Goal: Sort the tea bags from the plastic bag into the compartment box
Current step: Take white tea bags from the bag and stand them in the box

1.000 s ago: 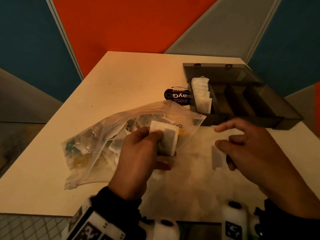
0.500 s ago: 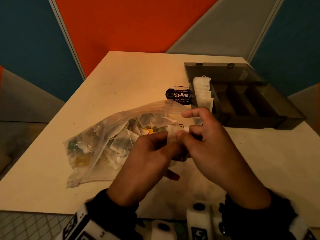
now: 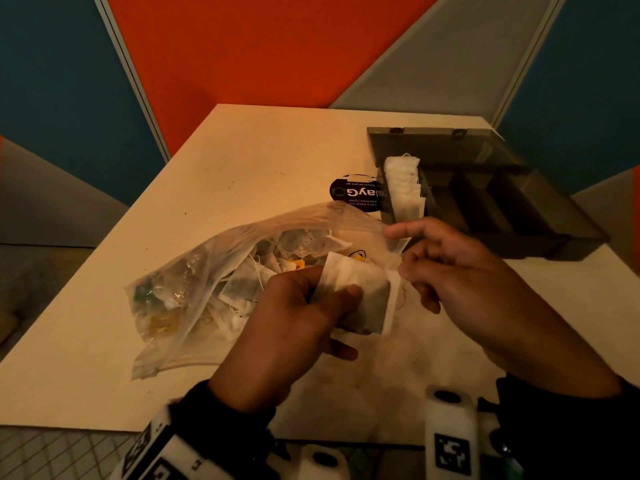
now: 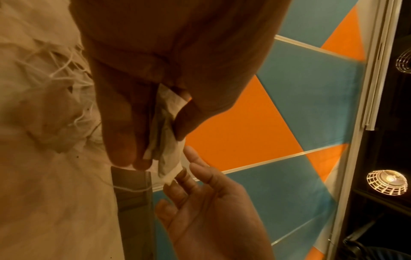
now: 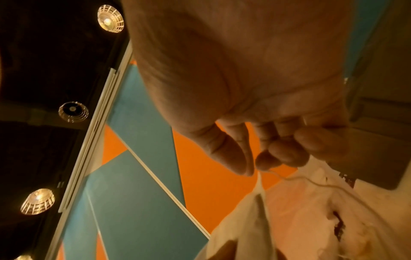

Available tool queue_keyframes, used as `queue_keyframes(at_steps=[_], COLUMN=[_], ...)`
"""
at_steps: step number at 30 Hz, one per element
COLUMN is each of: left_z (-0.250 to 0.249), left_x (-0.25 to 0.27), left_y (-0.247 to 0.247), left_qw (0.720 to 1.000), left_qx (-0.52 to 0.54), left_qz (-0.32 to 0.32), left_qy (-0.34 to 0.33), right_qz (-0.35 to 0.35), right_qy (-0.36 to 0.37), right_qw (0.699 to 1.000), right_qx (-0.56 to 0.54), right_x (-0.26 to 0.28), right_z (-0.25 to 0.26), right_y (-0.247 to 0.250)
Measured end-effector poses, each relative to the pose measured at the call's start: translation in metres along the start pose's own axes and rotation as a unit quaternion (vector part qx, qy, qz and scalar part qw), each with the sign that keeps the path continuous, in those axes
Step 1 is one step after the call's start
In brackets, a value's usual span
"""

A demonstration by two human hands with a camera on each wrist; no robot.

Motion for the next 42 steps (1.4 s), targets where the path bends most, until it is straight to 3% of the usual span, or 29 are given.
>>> queue_keyframes(at_steps=[10, 21, 29, 32, 35, 38, 42], left_z=[0.000, 0.005, 0.004, 0.007, 0.006, 0.003, -0.001], left_x=[-0.002, -0.003, -0.002, -0.002, -0.001, -0.001, 0.000], left_y=[-0.002, -0.002, -0.003, -0.003, -0.007, -0.011, -0.013], left_qw=[0.998, 0.998, 0.994, 0.995, 0.996, 0.997, 0.998], left_qx=[0.060, 0.058, 0.096, 0.081, 0.060, 0.032, -0.010], left_qz=[-0.009, -0.013, 0.002, 0.002, 0.020, 0.042, 0.056], left_qy=[0.026, 0.033, 0.056, 0.065, 0.065, 0.048, 0.030], right_qz=[0.008, 0.014, -0.067, -0.083, 0.012, 0.124, 0.177], right_qy=[-0.038, -0.050, -0.040, 0.003, 0.062, 0.078, 0.106], right_qw=[0.998, 0.998, 0.990, 0.988, 0.986, 0.963, 0.947], right_qx=[0.053, 0.028, 0.115, 0.132, 0.155, 0.226, 0.248], right_x=[0.004, -0.001, -0.009, -0.004, 0.001, 0.000, -0.003], right_z=[-0.014, -0.019, -0.026, -0.010, 0.014, 0.025, 0.035], right_y=[-0.004, -0.005, 0.035, 0.033, 0.008, -0.014, -0.023])
Point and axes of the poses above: each hand's wrist, its own x-axis away from the middle knuckle, its own y-axis out of the back of the hand, z = x × y, the point moved 10 cm from there along -x, towards the middle knuckle, and after that the axes turned 6 degrees about -y, right-handed, at the moved point
